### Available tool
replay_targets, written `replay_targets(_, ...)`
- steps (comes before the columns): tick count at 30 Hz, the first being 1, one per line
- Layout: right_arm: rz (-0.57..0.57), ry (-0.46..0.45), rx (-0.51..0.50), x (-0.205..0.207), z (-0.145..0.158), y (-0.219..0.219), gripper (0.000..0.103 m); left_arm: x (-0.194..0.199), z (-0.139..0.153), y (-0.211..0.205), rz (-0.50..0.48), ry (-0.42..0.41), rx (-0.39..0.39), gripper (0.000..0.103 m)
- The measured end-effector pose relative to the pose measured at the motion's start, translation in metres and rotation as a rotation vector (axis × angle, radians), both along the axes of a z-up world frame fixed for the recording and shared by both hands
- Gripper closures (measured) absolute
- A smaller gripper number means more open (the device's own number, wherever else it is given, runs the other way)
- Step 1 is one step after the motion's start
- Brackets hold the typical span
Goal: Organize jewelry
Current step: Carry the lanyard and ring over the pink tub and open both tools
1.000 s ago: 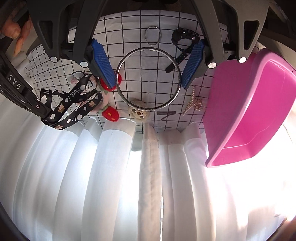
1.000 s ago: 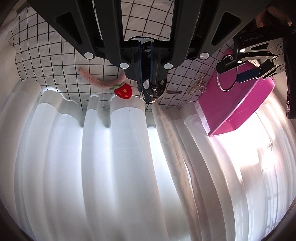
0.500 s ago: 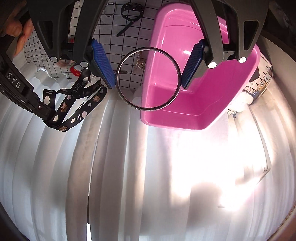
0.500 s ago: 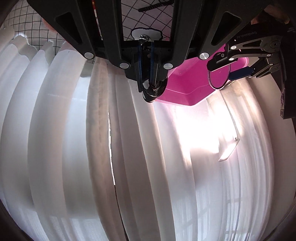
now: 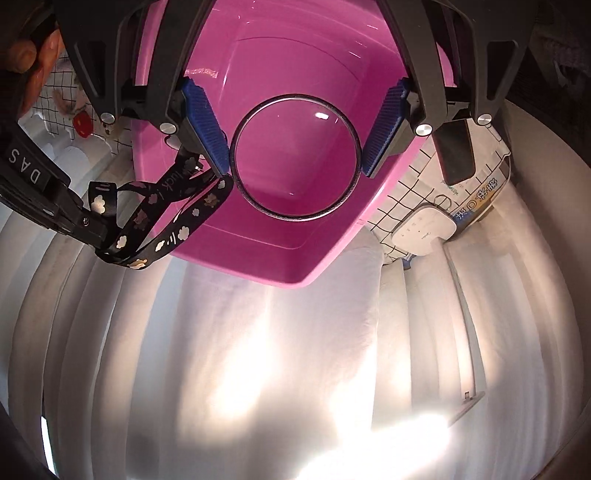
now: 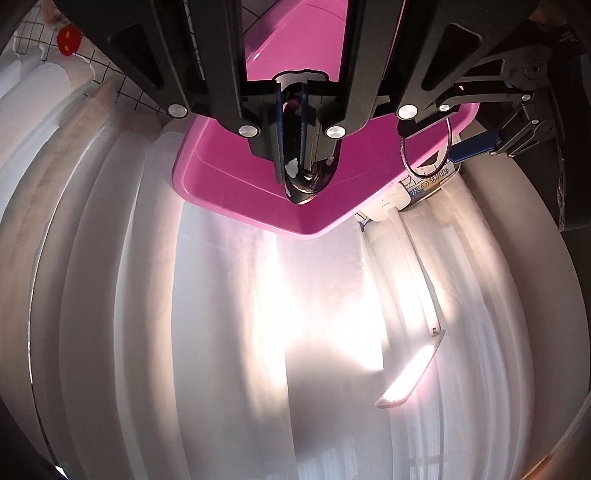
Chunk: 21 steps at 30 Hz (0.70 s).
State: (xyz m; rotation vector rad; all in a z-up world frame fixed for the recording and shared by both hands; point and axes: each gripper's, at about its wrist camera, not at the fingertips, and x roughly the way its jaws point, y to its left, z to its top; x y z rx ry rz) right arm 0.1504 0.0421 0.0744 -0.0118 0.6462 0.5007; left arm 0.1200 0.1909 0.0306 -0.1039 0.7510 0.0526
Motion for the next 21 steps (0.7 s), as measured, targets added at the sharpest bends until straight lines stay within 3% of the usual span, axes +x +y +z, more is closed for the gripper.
replay_targets(9,-0.02,0.188,-0.099,0.037,-0.049,0.03,0.094,0.021,-0.045,0.026,0.04,0.135,-0.014,0.031)
replay_targets(11,-0.035,0.217,-0.108,0.042,-0.054,0.032,0.081,0.024,-0.048,0.029,0.042,0.152,-0.021,0.031)
replay_targets(13,-0.049,0.232,-0.11,0.046,-0.057,0.029,0.06,0.027,-0.053,0.033,0.045,0.173,-0.031,0.03)
replay_targets(14,-0.054,0.235,-0.114,0.047,-0.058,0.028,0.056,0.027,-0.055,0.034,0.049,0.181,-0.035,0.03)
replay_targets(21,-0.079,0.237,-0.121,0.047,-0.059,0.022,0.05,0.026,-0.056,0.035,0.057,0.19,-0.029,0.018)
